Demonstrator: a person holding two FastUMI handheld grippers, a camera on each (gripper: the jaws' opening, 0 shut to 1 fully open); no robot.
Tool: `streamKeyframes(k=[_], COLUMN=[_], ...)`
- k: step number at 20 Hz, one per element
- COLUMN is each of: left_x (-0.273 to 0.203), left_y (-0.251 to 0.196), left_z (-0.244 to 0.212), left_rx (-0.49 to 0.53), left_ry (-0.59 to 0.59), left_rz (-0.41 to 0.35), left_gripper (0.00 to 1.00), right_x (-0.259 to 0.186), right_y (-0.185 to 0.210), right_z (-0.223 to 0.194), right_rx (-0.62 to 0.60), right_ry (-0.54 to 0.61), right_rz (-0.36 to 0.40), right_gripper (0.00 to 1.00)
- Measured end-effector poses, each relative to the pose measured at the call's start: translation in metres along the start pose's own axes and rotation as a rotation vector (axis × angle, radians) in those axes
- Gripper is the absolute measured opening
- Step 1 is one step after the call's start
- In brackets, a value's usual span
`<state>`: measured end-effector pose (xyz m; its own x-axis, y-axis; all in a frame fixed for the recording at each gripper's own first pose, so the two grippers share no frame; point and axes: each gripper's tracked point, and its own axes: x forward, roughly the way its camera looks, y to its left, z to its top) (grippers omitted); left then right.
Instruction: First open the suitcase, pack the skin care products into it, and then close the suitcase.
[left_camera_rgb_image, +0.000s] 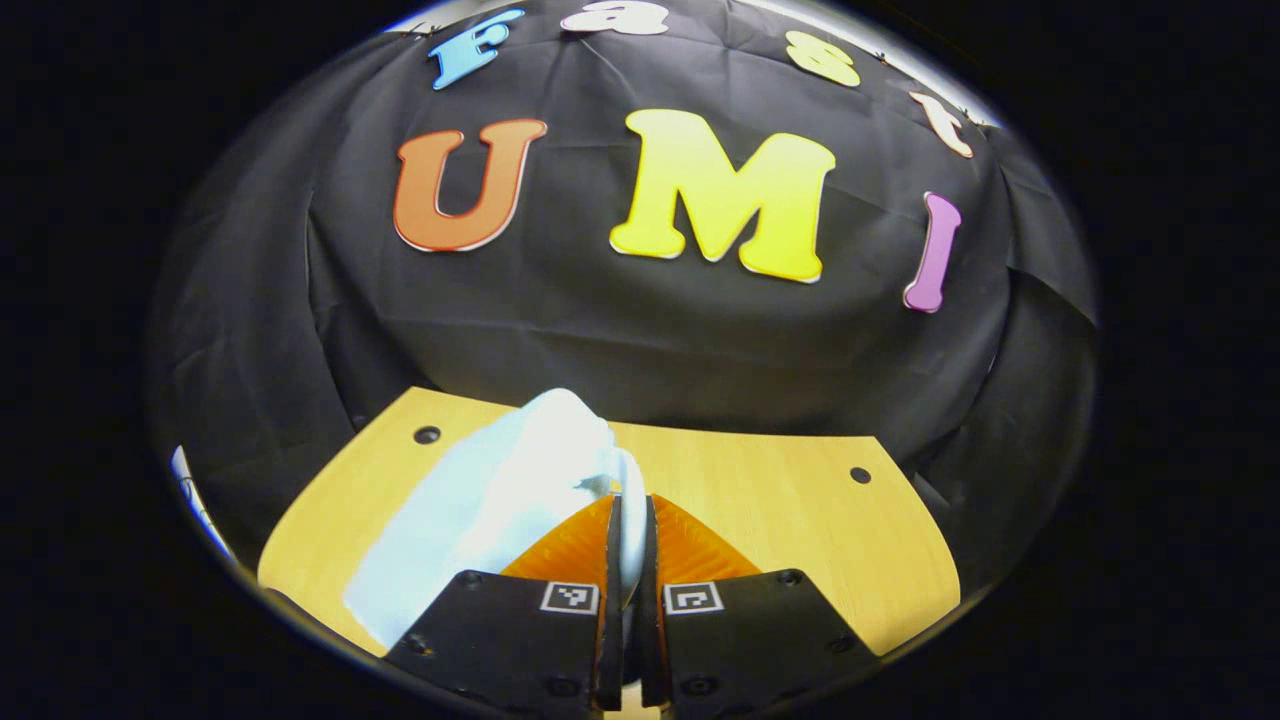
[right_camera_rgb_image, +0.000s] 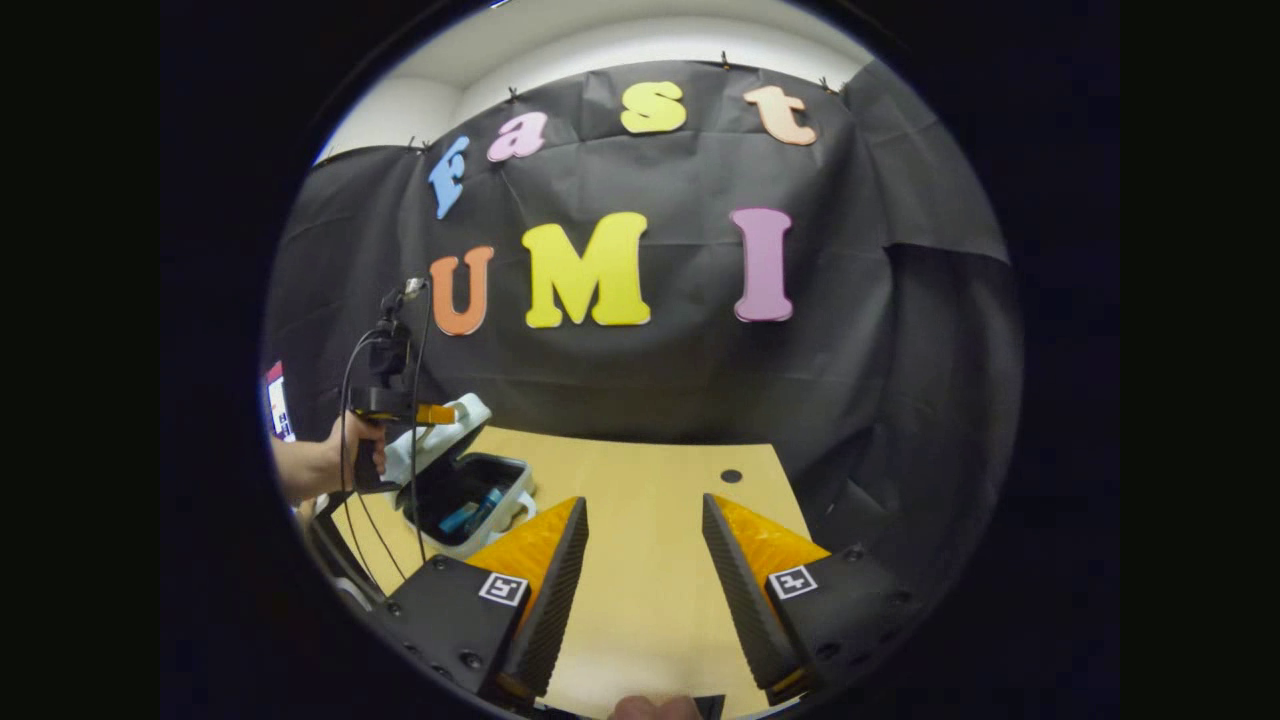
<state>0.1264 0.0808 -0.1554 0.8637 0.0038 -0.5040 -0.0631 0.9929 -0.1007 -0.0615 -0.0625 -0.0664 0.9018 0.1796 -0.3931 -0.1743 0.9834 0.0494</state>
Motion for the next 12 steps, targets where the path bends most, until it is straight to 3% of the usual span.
streamKeyframes(k=[3, 7, 12], left_x=[0.021, 0.046, 0.067], left_y=[-0.026, -0.045, -0.054], left_z=[-0.035, -0.077, -0.113], left_rx=[0.051, 0.045, 0.070], left_ry=[0.012, 0.061, 0.122], left_rz=[-0.034, -0.064, -0.064], left_gripper=[0.10, 0.10, 0.10], right_x=[-0.010, -0.016, -0.018], right_y=[-0.016, -0.024, -0.016], right_z=[-0.004, -0.003, -0.008], right_rx=[-0.022, -0.046, -0.073], right_ry=[0.012, 0.015, 0.034], right_rz=[-0.055, -0.107, -0.120], right_gripper=[0.69, 0.69, 0.69])
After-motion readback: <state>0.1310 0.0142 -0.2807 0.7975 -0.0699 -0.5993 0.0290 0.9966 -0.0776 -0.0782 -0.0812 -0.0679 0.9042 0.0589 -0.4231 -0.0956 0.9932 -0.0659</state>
